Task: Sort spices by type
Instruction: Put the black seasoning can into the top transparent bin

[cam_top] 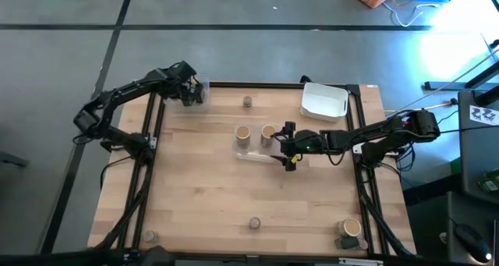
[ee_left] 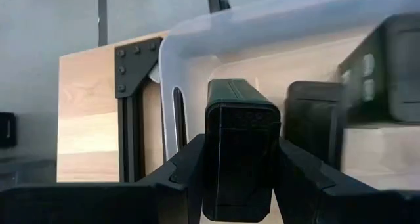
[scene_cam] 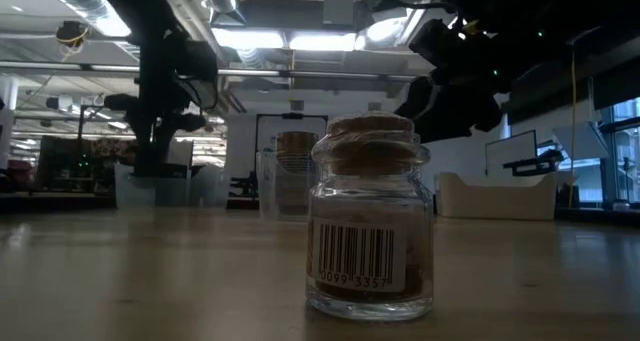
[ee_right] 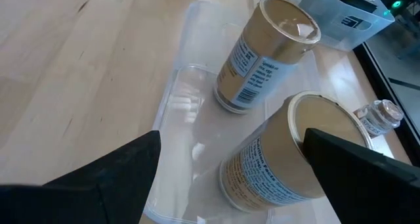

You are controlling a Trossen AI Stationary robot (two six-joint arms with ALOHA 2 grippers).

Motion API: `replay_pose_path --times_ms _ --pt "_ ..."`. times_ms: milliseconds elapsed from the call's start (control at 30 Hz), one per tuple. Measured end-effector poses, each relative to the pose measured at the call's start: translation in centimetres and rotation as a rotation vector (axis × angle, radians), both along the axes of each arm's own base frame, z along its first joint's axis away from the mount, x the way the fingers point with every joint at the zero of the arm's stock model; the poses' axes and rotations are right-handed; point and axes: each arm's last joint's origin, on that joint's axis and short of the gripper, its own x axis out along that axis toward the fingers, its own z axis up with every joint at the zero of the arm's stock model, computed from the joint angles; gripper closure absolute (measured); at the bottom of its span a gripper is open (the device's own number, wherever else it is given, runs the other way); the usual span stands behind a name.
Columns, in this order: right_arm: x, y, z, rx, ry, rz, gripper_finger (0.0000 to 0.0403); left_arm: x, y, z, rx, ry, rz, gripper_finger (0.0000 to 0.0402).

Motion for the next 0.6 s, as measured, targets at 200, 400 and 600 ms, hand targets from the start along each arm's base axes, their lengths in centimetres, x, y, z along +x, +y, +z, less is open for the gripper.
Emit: replay_pose_path --times_ms 200,400,600 --pt "0.0 0.0 0.0 0.001 0.001 0.000 0.0029 0.2 0.3 -0.8 -0.021 0.016 0.003 0.0274" --pt "0.0 0.0 0.0 0.002 0.002 0.000 0.0029 0.2 0.4 -1.1 -0.037 0.027 0.005 0.0274" --pt "0.0 0.0 -0.1 0.002 0.004 0.000 0.0029 0.4 0.6 -1.7 -0.069 0.037 -0.008 0.0274"
